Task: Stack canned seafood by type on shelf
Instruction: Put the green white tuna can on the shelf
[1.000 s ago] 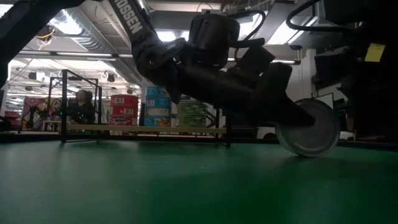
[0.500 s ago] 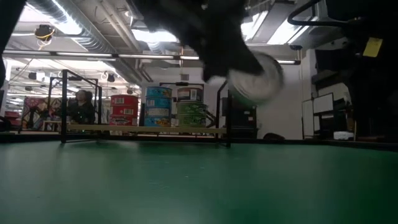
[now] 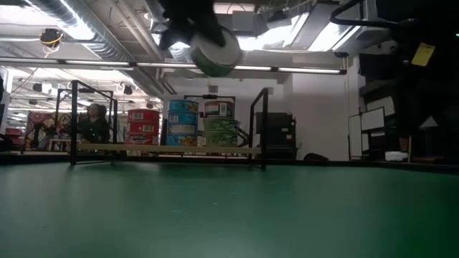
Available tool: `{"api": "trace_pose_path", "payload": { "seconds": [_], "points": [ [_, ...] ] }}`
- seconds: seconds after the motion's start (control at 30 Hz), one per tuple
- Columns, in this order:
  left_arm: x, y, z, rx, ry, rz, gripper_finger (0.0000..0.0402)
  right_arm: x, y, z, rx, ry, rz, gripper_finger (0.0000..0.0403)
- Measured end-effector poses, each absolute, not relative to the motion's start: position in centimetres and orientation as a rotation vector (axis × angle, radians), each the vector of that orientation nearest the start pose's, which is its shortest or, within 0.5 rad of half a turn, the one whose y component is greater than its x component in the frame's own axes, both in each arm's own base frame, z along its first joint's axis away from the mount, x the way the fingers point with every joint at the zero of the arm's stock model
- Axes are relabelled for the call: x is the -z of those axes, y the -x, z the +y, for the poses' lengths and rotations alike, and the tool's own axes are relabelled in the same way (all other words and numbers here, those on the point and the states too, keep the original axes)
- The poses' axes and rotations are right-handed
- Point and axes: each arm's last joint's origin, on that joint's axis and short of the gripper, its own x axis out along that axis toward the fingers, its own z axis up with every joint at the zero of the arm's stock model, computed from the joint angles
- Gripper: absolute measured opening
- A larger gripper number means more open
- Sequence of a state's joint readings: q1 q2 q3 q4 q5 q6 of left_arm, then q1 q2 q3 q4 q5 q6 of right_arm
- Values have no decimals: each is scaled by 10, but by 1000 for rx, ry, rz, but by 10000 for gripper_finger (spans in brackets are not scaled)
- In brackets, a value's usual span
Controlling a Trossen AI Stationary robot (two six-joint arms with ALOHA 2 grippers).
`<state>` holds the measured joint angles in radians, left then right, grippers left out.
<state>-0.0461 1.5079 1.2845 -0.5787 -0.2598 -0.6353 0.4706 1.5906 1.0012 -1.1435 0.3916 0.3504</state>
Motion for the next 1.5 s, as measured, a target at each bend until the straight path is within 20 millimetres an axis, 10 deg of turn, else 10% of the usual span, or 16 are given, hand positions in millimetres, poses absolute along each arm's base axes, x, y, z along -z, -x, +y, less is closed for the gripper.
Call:
{"api": "trace_pose_path", "payload": {
  "seconds": [0.33,0.8,1.5],
  "points": [
    [-265,-290,-35,-834,700,468,125,-188,-232,103,197,558,1449,3],
    [-174,-249,-25,-1170,953,-390,125,-188,-242,107,138,590,1349,3],
    [-153,-241,23,-1271,1173,-451,163,-188,-246,109,124,577,1307,3]
  ]
}}
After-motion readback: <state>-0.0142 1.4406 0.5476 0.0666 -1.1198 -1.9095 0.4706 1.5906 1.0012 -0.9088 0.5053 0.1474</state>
